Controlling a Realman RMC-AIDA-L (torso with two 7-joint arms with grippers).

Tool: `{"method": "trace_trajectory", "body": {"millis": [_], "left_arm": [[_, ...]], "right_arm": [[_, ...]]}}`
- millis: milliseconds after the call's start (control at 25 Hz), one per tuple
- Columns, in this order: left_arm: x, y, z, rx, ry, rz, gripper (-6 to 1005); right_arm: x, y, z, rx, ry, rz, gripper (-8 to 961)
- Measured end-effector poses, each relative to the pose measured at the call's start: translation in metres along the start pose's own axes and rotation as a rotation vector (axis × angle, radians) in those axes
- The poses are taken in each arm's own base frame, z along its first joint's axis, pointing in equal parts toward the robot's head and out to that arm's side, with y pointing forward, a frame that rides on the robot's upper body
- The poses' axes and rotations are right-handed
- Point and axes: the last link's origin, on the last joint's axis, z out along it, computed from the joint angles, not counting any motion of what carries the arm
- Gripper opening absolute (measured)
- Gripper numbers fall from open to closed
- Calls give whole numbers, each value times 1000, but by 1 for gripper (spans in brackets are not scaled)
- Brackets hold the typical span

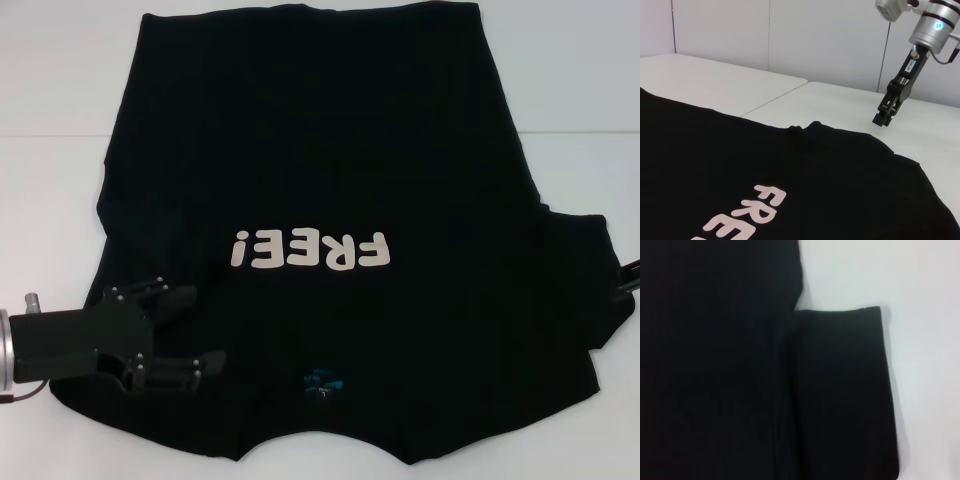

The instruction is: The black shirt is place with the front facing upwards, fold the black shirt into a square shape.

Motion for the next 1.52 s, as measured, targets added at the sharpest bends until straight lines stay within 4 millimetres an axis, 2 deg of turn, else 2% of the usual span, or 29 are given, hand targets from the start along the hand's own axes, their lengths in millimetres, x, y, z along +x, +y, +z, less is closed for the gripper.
{"method": "trace_trajectory", "body": {"millis": [800, 1520], "left_arm": [[2, -3, 3, 8, -2, 1, 949], [2, -7, 4, 28, -8, 2, 948]], "right_arm": [[-3, -3, 22, 32, -26, -4, 740], [-8, 8, 31, 29, -27, -38, 740]]}}
